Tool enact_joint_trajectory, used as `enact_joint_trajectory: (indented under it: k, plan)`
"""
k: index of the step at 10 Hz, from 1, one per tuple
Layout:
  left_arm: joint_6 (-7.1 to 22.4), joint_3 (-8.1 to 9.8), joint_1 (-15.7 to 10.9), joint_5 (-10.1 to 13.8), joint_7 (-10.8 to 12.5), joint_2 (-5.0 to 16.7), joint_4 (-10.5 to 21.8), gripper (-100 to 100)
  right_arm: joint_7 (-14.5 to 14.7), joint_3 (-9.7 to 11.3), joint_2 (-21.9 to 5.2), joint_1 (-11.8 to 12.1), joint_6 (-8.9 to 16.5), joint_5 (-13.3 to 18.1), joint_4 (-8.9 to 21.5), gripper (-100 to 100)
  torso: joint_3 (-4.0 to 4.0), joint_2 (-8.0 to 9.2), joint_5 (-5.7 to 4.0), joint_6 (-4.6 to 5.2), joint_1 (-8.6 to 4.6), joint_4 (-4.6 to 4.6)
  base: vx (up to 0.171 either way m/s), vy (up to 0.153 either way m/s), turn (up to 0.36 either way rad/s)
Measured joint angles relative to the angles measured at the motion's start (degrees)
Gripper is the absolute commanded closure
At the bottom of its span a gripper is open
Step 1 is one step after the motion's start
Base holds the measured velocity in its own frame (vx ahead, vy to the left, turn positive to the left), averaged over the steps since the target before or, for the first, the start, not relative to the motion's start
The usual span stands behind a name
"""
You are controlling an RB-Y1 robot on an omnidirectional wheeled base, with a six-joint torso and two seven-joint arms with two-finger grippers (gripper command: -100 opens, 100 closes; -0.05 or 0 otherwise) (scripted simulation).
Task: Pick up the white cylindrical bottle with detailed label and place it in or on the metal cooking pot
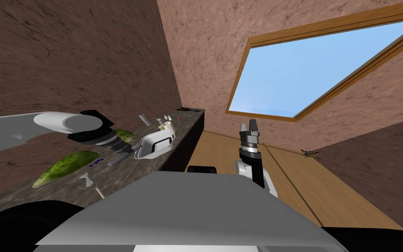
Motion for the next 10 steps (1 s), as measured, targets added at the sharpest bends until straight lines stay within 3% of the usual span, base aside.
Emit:
enact_joint_trajectory:
  k: [2,7,8,10]
  plan:
    - [1.1,0.57,-1.3,2.9,0.5,1.8,-1.1,100,0.0,0.0,0.0,0.0,0.0,0.0,0.0,0,-0.15,-0.25,-0.02,0.04,-0.13,-0.07,0.197,-0.022,0.088]
    - [5.6,4.31,-3.2,6.8,2.1,2.0,-6.7,100,0.0,0.0,0.0,0.0,0.0,0.0,0.0,0,-0.11,-0.16,0.01,0.07,0.0,-0.06,0.161,-0.008,0.066]
    - [5.8,4.43,-3.3,6.9,2.2,2.0,-6.8,-100,0.0,0.0,0.0,0.0,0.0,0.0,0.0,0,0.04,0.13,0.02,0.06,0.06,-0.01,0.015,-0.005,-0.006]
    - [5.8,4.42,-3.3,6.9,2.2,2.0,-6.8,-100,0.0,0.0,0.0,0.0,0.0,0.0,0.0,0,0.28,0.51,0.05,0.04,0.17,0.1,0.004,-0.001,0.0]
